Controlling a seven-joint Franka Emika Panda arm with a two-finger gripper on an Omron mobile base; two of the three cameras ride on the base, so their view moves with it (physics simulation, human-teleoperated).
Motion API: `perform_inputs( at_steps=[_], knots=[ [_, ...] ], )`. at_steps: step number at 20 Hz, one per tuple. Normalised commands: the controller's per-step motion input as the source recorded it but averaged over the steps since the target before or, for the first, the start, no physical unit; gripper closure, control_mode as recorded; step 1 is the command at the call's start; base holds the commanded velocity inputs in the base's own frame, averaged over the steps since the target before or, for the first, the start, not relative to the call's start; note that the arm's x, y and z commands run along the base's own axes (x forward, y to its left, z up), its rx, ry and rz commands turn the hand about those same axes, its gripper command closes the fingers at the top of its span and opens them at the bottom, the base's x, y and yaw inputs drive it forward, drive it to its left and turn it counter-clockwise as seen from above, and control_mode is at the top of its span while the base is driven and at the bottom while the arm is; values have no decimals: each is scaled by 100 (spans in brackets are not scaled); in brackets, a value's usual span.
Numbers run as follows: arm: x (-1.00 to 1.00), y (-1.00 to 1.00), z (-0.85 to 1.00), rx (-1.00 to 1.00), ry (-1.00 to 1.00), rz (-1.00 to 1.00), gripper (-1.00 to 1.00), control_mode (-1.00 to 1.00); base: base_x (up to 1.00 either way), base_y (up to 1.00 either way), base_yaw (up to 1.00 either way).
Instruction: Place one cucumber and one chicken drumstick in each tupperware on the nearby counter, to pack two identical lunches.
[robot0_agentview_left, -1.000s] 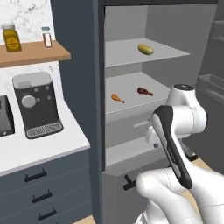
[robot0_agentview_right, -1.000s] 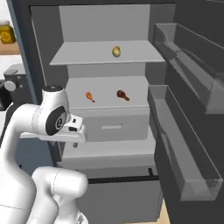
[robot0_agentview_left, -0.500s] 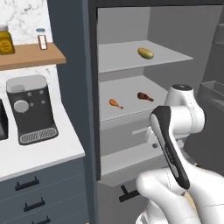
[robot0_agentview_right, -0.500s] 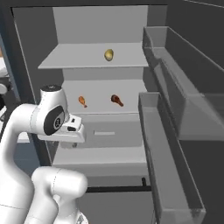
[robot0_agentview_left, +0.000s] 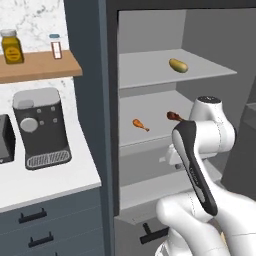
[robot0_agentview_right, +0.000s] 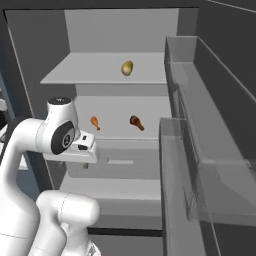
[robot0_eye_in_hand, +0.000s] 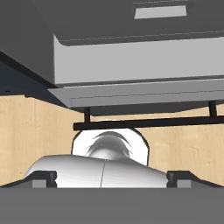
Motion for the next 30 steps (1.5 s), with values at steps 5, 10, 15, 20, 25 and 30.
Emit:
perform_inputs(
  at_steps=[5, 10, 15, 20, 25, 30],
  knots=[
    [0, 0, 0, 0, 0, 0, -100, 100, 8, 0, 4],
    [0, 0, 0, 0, 0, 0, -100, 100, 0, 0, 0],
    [0, 0, 7, 0, -7, 0, -100, -100, 0, 0, 0],
    [0, 0, 40, 0, -49, 1, -100, -100, 0, 0, 0],
    [19, 3, 33, 0, -49, 4, -100, -100, 0, 0, 0],
    [89, 28, 21, 0, -30, 17, -100, -100, 0, 0, 0]
  ],
)
